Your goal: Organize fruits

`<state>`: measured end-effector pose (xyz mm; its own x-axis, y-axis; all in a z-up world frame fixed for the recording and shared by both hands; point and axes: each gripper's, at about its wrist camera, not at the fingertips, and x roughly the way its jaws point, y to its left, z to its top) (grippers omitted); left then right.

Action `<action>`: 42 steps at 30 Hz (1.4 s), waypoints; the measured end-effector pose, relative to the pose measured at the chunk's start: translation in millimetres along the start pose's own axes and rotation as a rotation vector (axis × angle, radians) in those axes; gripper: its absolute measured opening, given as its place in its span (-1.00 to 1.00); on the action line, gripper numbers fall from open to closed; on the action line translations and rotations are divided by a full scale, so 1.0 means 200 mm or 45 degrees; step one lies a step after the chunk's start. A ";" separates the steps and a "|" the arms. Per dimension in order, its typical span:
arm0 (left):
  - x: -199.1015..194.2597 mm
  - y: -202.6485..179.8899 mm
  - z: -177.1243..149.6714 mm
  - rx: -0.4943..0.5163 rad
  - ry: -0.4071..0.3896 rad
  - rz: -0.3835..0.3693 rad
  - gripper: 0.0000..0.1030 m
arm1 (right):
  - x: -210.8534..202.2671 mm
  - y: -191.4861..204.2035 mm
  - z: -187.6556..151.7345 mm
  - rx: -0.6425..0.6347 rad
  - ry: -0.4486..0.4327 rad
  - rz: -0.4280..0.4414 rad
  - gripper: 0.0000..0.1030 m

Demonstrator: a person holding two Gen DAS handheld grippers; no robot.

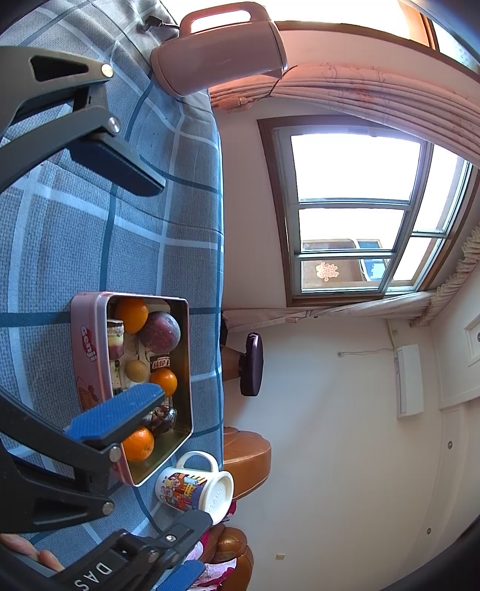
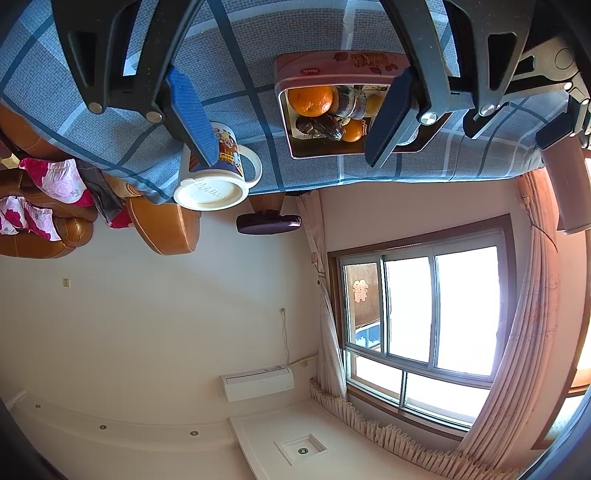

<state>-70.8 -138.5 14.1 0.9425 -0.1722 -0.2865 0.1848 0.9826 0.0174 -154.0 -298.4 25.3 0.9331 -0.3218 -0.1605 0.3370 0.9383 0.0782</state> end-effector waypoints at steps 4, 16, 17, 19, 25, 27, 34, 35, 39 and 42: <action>0.00 0.00 0.00 0.000 0.000 0.000 1.00 | 0.00 0.00 0.00 0.001 -0.001 -0.002 0.61; 0.01 0.02 0.00 -0.007 0.006 0.010 1.00 | 0.00 0.00 0.00 0.000 0.000 -0.002 0.61; 0.01 0.03 0.00 -0.010 0.009 0.015 1.00 | 0.00 0.00 0.00 0.002 0.001 -0.002 0.61; 0.01 0.04 0.00 -0.017 0.015 0.023 1.00 | 0.00 0.00 0.00 0.002 0.004 -0.001 0.61; 0.01 0.03 -0.01 -0.004 0.020 0.024 1.00 | 0.00 -0.01 0.00 0.006 -0.001 -0.011 0.61; 0.01 0.02 0.00 0.002 0.017 0.025 1.00 | 0.00 -0.01 0.00 0.005 -0.001 -0.011 0.61; 0.01 0.02 0.00 0.005 0.017 0.025 1.00 | -0.01 0.00 0.00 0.005 0.000 -0.015 0.61; 0.01 0.02 0.00 0.008 0.019 0.024 1.00 | 0.00 0.00 0.00 0.006 0.001 -0.015 0.61; 0.02 0.00 0.00 0.022 0.024 0.020 1.00 | 0.00 0.00 0.00 0.005 0.000 -0.016 0.61; 0.02 0.00 0.00 0.024 0.031 0.022 1.00 | 0.00 0.00 0.00 0.006 0.000 -0.015 0.61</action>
<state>-66.9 -139.5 12.3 0.9385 -0.1536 -0.3092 0.1743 0.9839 0.0405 -155.0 -299.0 25.8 0.9290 -0.3329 -0.1617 0.3486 0.9338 0.0806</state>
